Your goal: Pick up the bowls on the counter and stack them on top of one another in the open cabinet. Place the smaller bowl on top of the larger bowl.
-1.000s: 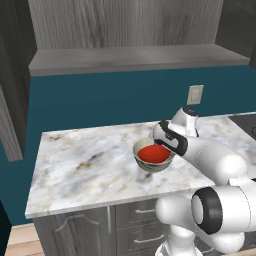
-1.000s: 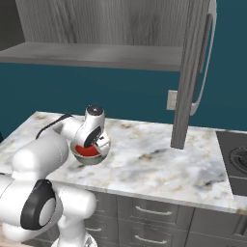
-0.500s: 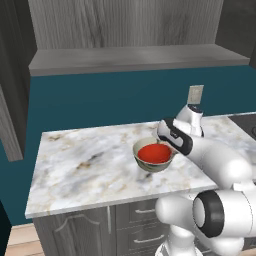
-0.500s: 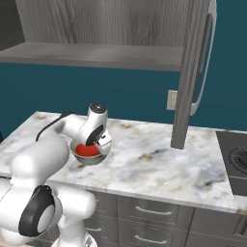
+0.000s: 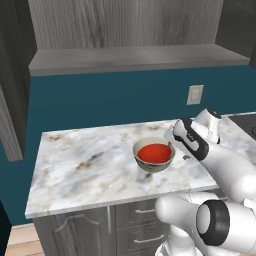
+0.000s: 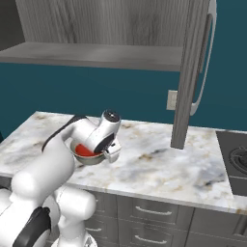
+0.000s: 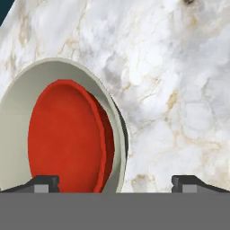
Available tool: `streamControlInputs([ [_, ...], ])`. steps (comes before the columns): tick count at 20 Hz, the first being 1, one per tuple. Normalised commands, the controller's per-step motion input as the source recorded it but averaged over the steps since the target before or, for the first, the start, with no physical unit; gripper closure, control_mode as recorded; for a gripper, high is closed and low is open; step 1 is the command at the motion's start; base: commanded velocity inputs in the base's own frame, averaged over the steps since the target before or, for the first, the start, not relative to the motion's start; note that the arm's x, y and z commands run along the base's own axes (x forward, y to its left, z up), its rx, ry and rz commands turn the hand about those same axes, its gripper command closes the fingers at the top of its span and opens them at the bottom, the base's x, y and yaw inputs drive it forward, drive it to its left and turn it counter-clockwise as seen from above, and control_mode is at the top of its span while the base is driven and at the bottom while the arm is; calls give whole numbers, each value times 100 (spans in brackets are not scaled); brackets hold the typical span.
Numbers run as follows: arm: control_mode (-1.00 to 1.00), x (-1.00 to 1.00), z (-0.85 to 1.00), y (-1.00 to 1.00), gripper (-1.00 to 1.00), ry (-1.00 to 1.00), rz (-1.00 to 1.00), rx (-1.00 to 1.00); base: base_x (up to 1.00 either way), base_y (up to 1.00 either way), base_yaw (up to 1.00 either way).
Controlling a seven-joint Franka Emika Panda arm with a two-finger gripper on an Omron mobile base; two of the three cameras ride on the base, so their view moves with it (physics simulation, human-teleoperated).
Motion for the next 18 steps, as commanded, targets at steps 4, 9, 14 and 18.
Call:
streamControlInputs([
  [4,-100,-2,-20,-3,-100,-4,2,8,0,0,0],
  [9,-100,5,-18,0,-100,0,6,3,0,0,0],
  [14,-100,27,-14,0,-100,0,4,1,0,0,0],
  [18,-100,36,-12,0,-100,-2,0,0,0,0,0],
])
